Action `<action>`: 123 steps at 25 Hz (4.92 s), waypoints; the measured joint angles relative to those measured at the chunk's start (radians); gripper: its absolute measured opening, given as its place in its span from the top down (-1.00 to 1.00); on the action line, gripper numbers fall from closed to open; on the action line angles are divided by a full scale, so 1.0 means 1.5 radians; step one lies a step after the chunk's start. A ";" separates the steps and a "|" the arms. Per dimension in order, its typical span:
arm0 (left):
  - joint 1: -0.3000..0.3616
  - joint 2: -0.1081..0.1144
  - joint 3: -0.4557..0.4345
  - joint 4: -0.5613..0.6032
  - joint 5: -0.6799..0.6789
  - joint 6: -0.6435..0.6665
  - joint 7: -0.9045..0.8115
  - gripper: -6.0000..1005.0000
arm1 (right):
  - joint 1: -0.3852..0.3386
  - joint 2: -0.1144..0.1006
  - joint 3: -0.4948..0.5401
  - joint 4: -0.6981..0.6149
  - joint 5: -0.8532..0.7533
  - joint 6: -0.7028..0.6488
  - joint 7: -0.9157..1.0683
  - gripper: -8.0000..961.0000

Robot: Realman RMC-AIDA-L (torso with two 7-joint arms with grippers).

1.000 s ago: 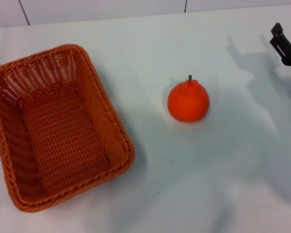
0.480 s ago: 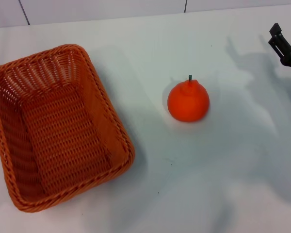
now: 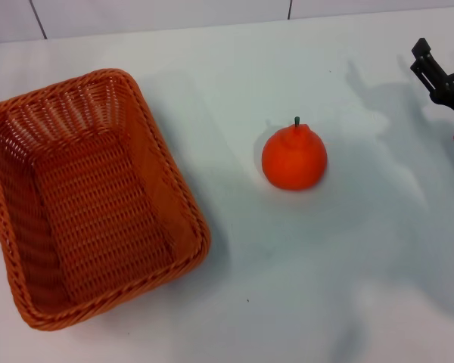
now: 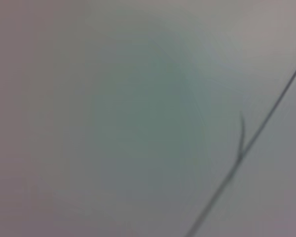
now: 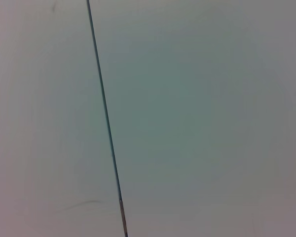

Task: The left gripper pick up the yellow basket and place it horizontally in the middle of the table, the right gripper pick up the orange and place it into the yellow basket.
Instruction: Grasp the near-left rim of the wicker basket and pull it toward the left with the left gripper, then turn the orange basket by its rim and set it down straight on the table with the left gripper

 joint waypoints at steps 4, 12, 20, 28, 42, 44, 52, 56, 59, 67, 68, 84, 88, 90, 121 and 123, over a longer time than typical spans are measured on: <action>-0.022 0.052 0.084 0.013 0.037 0.025 -0.136 -0.76 | 0.000 0.000 0.000 0.000 0.000 0.000 0.002 -0.96; -0.146 0.125 0.099 0.059 0.356 0.142 -0.294 -0.76 | -0.002 0.000 -0.011 0.000 0.000 -0.017 0.003 -0.96; -0.227 0.134 0.188 0.135 0.628 0.195 -0.319 -0.75 | -0.004 0.000 -0.018 0.002 0.000 -0.030 0.003 -0.96; -0.238 0.062 0.251 0.241 0.798 0.136 -0.319 -0.74 | -0.009 -0.001 -0.019 0.001 -0.025 -0.036 0.004 -0.96; -0.249 0.008 0.293 0.249 0.948 0.050 -0.321 -0.70 | -0.009 -0.002 -0.019 0.000 -0.050 -0.042 0.022 -0.96; -0.249 0.005 0.298 0.247 0.954 0.047 -0.321 -0.69 | -0.009 -0.002 -0.019 0.000 -0.052 -0.042 0.024 -0.96; -0.249 0.001 0.304 0.232 0.960 0.022 -0.321 -0.65 | -0.009 -0.001 -0.019 0.000 -0.053 -0.042 0.039 -0.96; -0.249 -0.005 0.309 0.220 0.977 0.009 -0.322 -0.63 | -0.009 -0.001 -0.019 0.000 -0.061 -0.044 0.039 -0.96; -0.249 -0.010 0.308 0.213 0.989 0.003 -0.323 -0.49 | -0.009 -0.001 -0.019 0.000 -0.063 -0.043 0.039 -0.96; -0.242 -0.021 0.300 0.236 1.002 -0.002 -0.337 -0.03 | -0.009 -0.001 -0.019 0.000 -0.063 -0.043 0.039 -0.96; -0.240 -0.022 0.299 0.241 1.002 -0.003 -0.337 0.05 | -0.009 -0.001 -0.019 0.000 -0.063 -0.043 0.039 -0.96; -0.269 -0.015 0.202 0.257 1.001 0.085 -0.402 0.44 | -0.010 -0.001 -0.019 0.006 -0.062 -0.044 0.040 -0.96; -0.280 -0.001 0.155 0.258 1.001 0.106 -0.447 0.49 | -0.010 -0.001 -0.019 0.004 -0.063 -0.044 0.040 -0.96; -0.280 0.004 0.150 0.256 1.001 0.108 -0.460 0.51 | -0.010 -0.001 -0.019 0.003 -0.063 -0.044 0.040 -0.96; -0.156 0.025 -0.076 0.165 0.807 0.159 -0.501 0.62 | 0.016 -0.006 -0.016 -0.001 -0.063 -0.005 0.040 -0.96; -0.153 0.012 -0.085 0.177 0.804 0.151 -0.501 0.62 | 0.017 -0.006 -0.015 -0.001 -0.063 -0.003 0.040 -0.96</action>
